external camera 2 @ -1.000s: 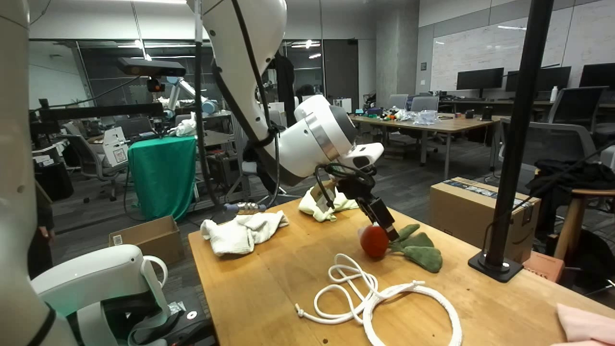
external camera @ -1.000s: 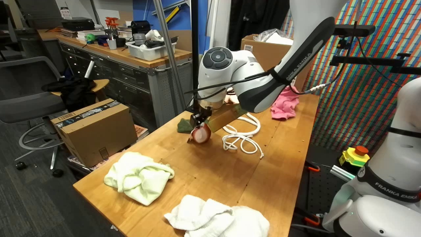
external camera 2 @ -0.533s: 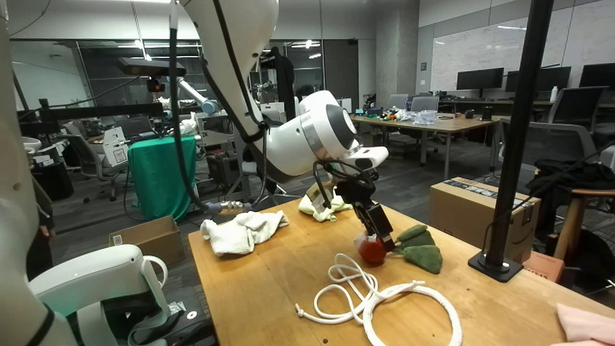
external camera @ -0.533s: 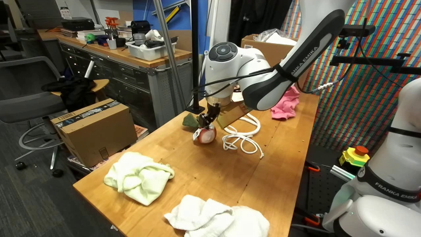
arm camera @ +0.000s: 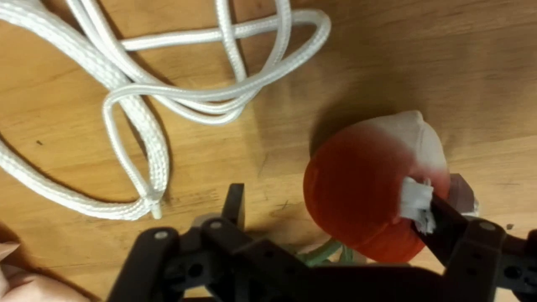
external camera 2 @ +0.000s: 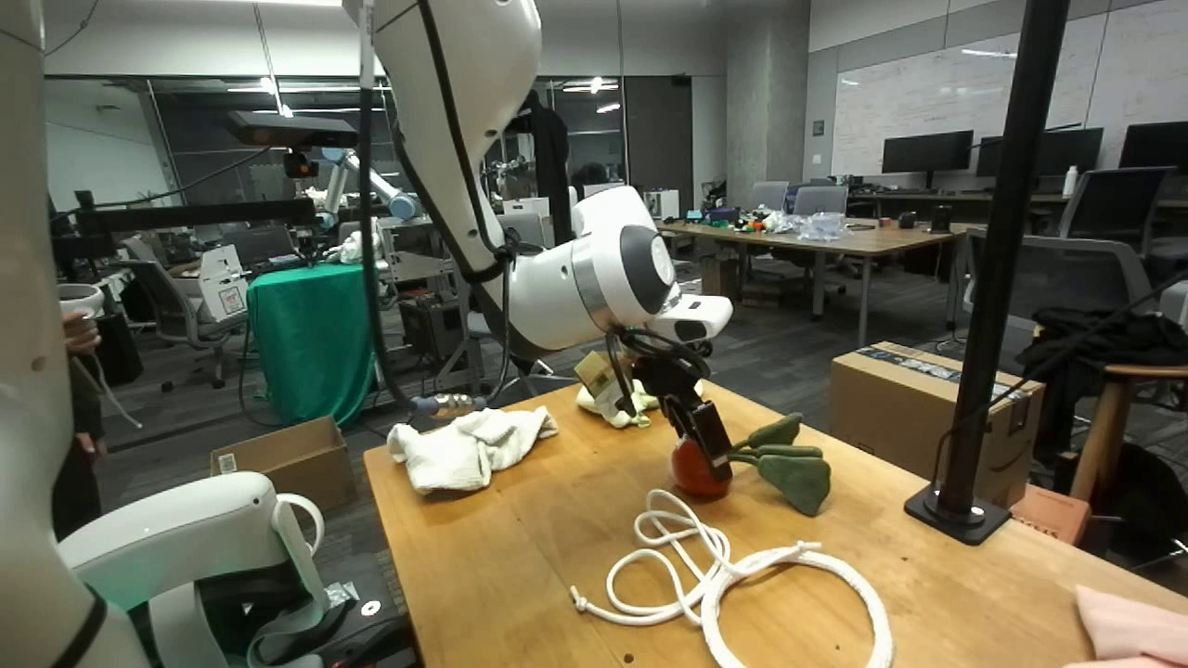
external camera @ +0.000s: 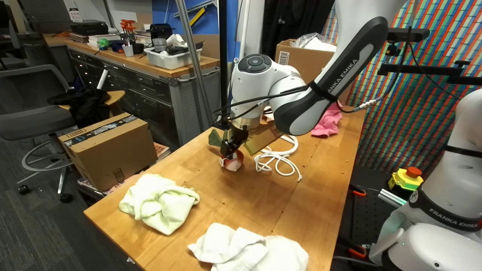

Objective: Separate all the objects on the heap

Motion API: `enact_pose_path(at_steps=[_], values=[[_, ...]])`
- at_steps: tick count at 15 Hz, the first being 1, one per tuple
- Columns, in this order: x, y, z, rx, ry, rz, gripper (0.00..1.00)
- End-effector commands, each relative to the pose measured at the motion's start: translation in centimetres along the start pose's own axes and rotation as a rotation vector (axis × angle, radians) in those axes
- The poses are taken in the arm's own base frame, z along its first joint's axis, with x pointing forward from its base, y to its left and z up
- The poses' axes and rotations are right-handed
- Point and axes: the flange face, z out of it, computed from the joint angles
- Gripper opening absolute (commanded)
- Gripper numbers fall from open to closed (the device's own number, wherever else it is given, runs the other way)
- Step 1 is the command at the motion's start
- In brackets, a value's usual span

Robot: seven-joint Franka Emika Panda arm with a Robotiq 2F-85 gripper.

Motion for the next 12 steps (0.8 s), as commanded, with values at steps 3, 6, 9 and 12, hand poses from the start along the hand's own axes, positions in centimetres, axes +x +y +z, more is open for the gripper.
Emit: enact_pose_path(at_steps=[3, 6, 9, 12], values=[[0.3, -1.5, 1.6, 0.146, -0.040, 0.044, 1.00], [0.8, -2.0, 2.0, 0.205, -0.049, 0.082, 1.00], [2.0, -2.1, 2.2, 0.219, -0.023, 0.112, 1.00], [3.7, -1.8, 2.2, 0.225, 0.017, 0.140, 1.00]])
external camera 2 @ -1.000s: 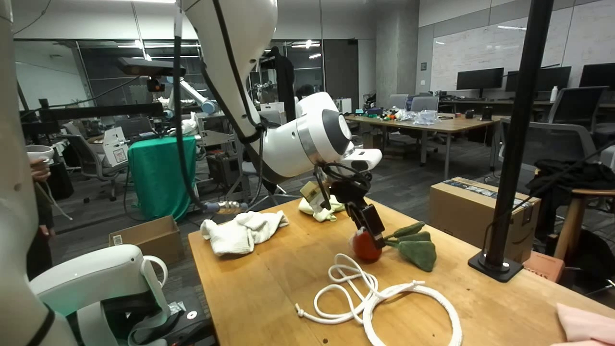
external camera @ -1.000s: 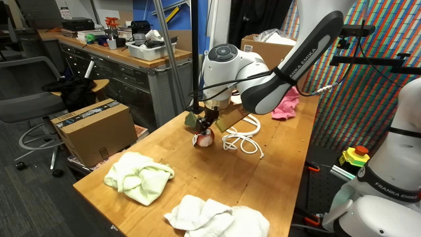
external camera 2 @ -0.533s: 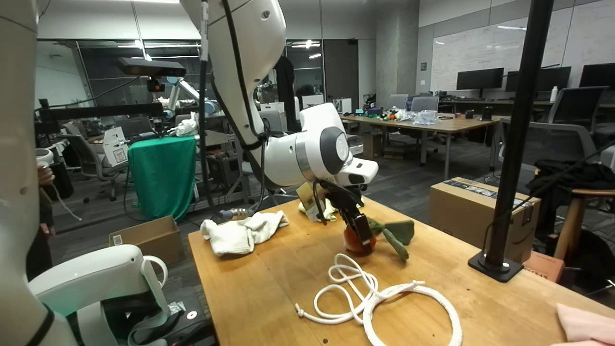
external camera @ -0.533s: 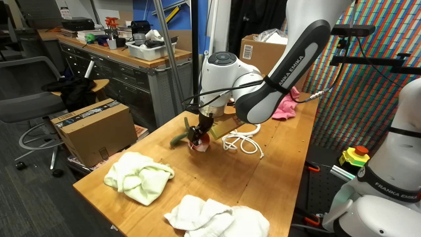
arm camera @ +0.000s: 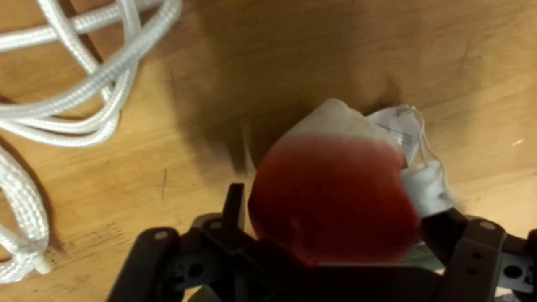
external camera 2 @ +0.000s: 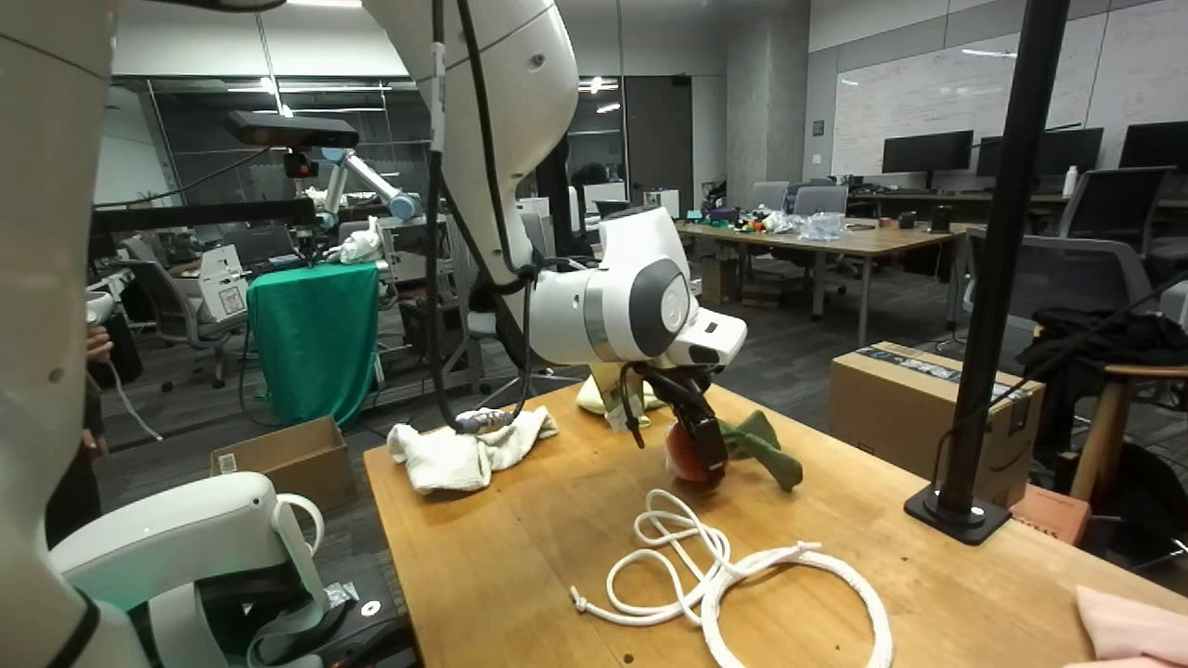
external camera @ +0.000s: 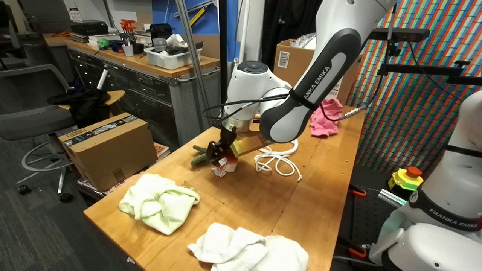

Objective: Separate all the objects on the heap

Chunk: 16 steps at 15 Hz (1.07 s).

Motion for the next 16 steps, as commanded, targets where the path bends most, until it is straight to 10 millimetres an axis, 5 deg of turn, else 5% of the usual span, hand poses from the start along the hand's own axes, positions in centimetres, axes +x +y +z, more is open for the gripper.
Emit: enact_pose_path(at_steps=[1, 8, 16], values=[[2.6, -0.1, 0.0, 0.029, 0.056, 0.035, 1.00], [3.6, 0.2, -2.2, -0.008, 0.067, 0.025, 1.00], [2.0, 0.6, -8.3, -0.086, 0.045, -0.027, 1.00]])
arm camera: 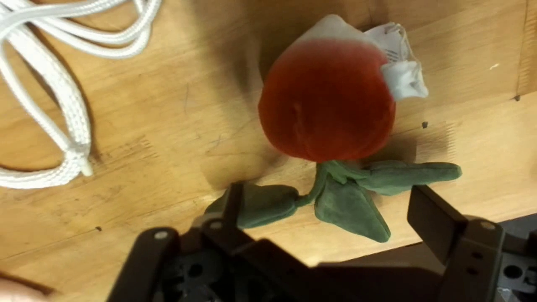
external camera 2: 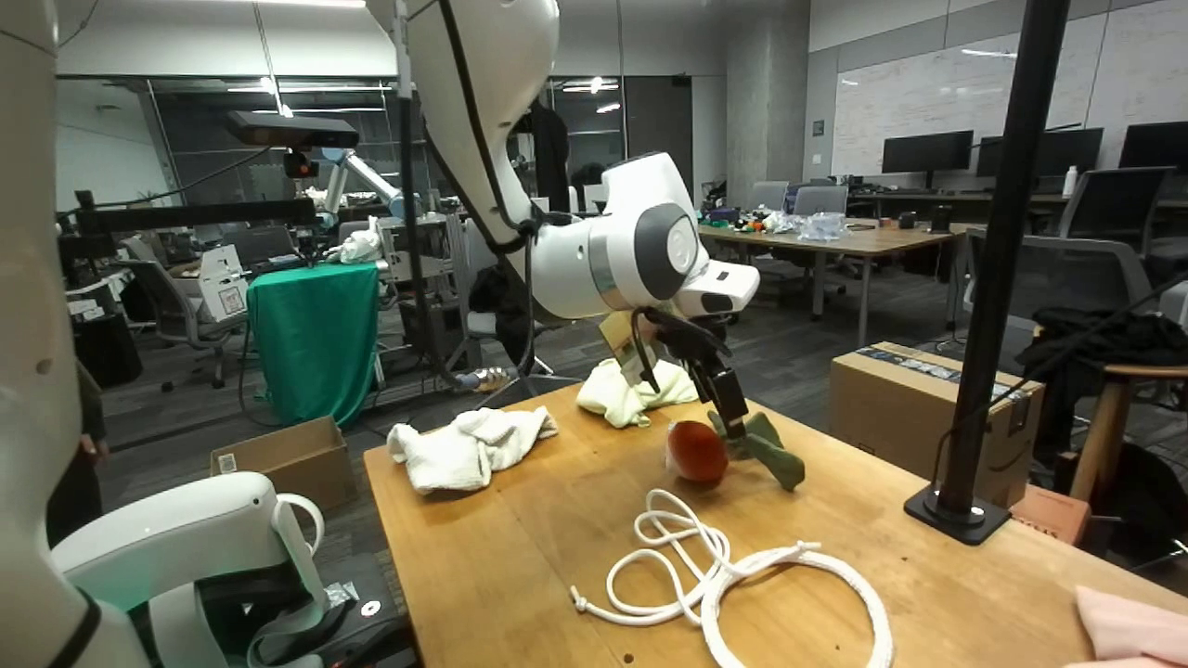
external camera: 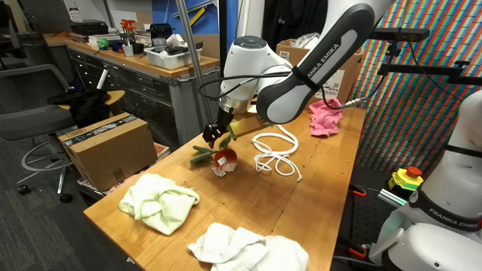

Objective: Separate all the objects on the heap

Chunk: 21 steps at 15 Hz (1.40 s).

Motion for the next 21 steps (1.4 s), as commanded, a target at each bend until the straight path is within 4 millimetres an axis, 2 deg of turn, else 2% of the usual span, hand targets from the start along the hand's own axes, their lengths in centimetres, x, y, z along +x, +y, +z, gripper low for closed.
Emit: enact_pose_path(at_steps=[1, 3, 6, 12, 16, 21], values=[[-0.8, 1.4, -3.9, -0.070, -0.012, -0.018, 1.00], [-1.2, 2.6, -4.7, -0.113, -0.034, -0.021, 1.00], [-2.1, 4.5, -4.6, -0.167, -0.087, -0.012, 1.00], [-5.2, 7.8, -2.2, -0.203, -0.222, 0.003, 1.00], [-6.9, 8.5, -0.9, -0.187, -0.292, 0.008, 1.00], [-8.1, 8.2, -0.5, -0.167, -0.335, 0.000, 1.00]])
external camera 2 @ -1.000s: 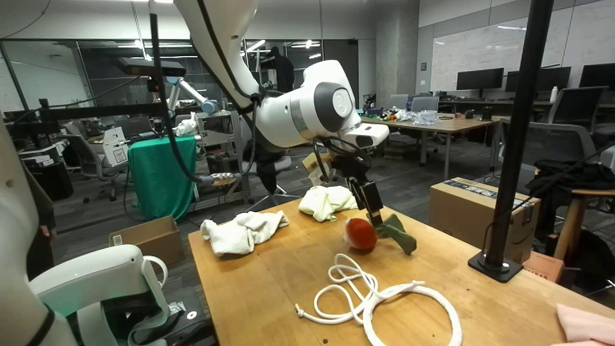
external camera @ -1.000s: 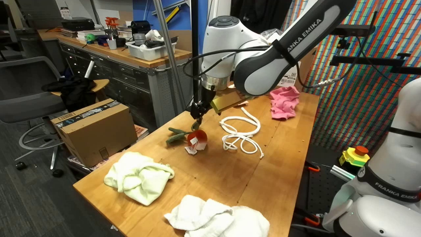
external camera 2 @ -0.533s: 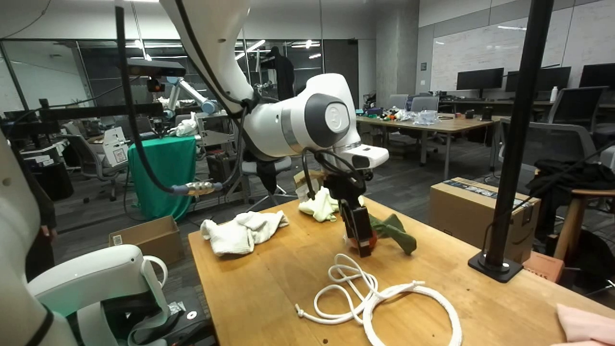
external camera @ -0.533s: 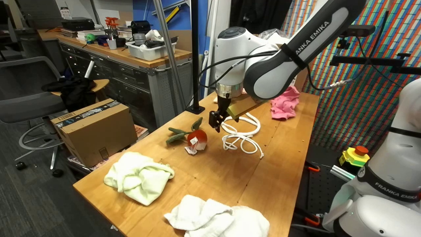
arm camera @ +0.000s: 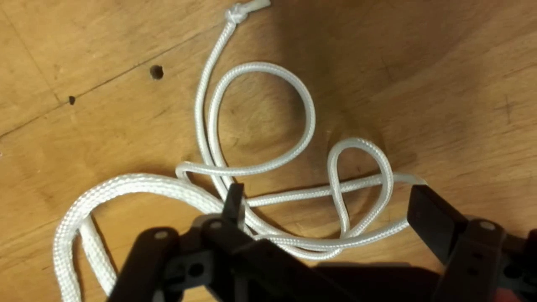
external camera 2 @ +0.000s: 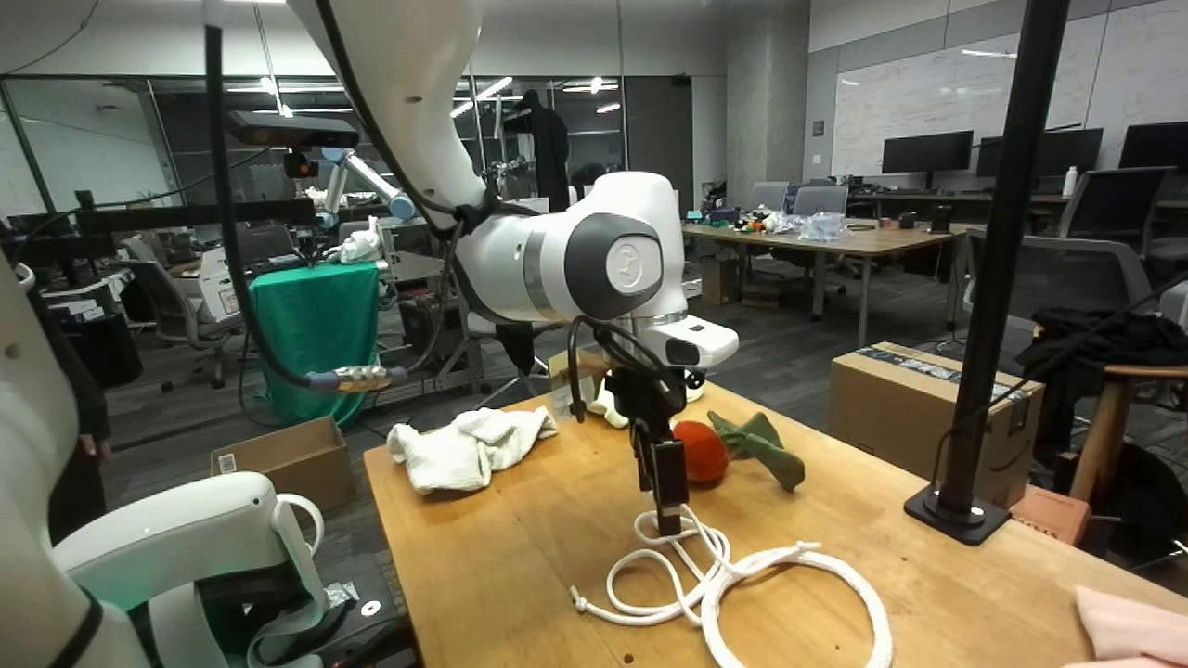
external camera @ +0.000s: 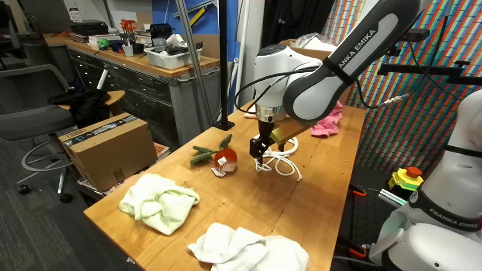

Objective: Separate all the objects on the heap

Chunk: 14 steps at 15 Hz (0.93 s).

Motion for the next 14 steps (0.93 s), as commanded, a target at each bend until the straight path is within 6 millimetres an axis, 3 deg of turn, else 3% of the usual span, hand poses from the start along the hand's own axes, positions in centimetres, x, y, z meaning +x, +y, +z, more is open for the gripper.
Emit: enact_pose_path(at_steps=[1, 14], values=[[-0.8, -0.1, -0.3, 0.024, -0.024, -0.019, 1.00], [-1.1, 0.8, 1.1, 0.021, -0.066, -0.009, 1.00]])
